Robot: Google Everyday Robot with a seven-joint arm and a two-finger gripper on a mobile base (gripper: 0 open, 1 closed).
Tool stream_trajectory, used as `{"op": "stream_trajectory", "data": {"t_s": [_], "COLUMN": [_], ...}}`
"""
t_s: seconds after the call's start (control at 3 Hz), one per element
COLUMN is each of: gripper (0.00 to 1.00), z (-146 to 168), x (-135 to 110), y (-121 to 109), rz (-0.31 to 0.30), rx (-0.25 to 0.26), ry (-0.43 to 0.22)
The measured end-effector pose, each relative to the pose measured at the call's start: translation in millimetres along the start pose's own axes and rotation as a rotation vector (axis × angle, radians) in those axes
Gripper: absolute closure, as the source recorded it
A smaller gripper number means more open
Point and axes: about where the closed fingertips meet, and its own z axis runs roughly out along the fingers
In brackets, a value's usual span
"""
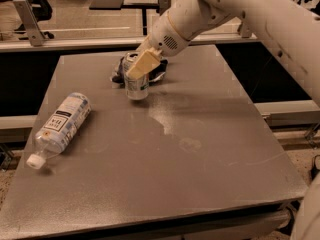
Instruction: Move 7up can near blue chip bag
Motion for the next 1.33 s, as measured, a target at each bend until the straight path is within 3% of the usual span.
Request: {"op": "stream_trajectory", "data": {"t_s": [0.67, 1.33], "gripper": [0.52, 0.0], "z": [16.3, 22.2], "x": [18.4, 18.9], "y": [-18.1, -17.8], "rz": [0.006, 0.003], "rx": [0.033, 0.026], "ry": [0.002, 0.0]}}
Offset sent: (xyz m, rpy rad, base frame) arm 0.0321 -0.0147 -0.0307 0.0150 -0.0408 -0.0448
